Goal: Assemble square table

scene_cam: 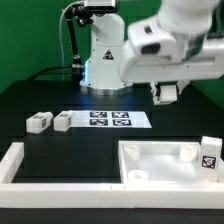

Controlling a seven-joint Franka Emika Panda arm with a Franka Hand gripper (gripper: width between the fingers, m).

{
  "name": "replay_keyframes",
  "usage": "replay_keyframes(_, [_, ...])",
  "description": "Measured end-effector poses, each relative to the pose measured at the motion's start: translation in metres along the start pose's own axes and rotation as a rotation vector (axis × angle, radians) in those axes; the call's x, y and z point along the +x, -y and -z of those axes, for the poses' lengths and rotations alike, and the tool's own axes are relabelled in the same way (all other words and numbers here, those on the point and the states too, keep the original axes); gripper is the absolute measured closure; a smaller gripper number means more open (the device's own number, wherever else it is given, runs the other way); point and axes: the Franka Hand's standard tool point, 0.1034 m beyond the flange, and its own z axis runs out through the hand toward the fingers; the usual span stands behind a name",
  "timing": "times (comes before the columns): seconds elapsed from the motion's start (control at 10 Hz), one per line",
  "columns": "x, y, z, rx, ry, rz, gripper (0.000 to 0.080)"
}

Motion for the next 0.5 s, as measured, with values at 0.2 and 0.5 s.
replay_keyframes(0.2, [0.010,-0.020,0.031,-0.001,-0.126,0.029,0.0508])
replay_keyframes(0.5, [0.021,-0.022,0.024,-0.025,-0.395,0.019,0.0508])
